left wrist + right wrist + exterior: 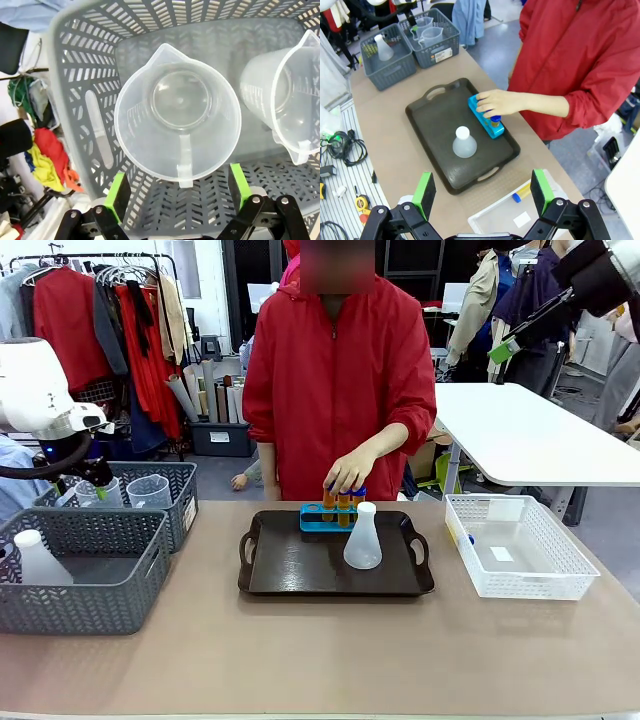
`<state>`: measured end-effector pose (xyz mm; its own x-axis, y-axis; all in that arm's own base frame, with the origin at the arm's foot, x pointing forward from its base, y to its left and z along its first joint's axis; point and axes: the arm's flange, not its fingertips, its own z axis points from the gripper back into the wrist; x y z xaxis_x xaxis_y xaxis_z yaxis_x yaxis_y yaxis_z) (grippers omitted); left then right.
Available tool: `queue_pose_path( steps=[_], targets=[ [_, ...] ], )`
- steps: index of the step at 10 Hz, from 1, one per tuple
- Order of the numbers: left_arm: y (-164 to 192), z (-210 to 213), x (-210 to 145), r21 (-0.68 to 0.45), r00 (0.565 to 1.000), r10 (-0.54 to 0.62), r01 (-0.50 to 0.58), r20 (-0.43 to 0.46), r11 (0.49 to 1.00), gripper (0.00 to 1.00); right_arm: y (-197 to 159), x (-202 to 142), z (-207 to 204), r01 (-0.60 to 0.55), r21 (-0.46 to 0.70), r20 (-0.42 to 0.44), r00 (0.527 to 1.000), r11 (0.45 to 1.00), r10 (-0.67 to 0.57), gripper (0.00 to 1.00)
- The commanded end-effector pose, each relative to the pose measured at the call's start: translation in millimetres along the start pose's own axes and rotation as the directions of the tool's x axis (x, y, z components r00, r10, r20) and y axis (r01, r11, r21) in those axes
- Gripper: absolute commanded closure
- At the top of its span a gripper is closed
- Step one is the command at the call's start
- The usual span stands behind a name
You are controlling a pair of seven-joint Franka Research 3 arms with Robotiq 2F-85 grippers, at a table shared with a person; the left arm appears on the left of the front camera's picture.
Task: Prepare the laboratory tools.
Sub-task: Pick up one Large Measuring Cup and place it on the Handle tray.
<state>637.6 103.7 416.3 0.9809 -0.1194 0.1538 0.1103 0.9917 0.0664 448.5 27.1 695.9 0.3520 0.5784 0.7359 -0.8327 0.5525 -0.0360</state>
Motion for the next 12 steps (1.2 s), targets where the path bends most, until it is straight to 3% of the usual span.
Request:
queue_pose_path(
  steps=[1,10,11,12],
  targets=[
    [5,-3,5,-0.041,1.000,-0.008,0.008,-0.001,0.999,0.00,0,1,0,-0.007,0.012,0.014,1.000,1.000,0.007,0.00],
    [10,-23,11,-0.062,0.999,0.001,-0.003,-0.045,0.998,0.00,0,1,0,-0.007,0.012,0.014,1.000,1.000,0.007,0.00],
    [11,-22,11,-0.056,0.999,-0.006,0.004,-0.047,0.998,0.13,0,1,0,-0.007,0.012,0.014,1.000,1.000,0.007,0.00],
    [12,-22,11,-0.056,0.999,-0.007,0.005,-0.045,0.998,0.33,0,1,0,-0.007,0.012,0.014,1.000,1.000,0.007,0.00]
  ],
)
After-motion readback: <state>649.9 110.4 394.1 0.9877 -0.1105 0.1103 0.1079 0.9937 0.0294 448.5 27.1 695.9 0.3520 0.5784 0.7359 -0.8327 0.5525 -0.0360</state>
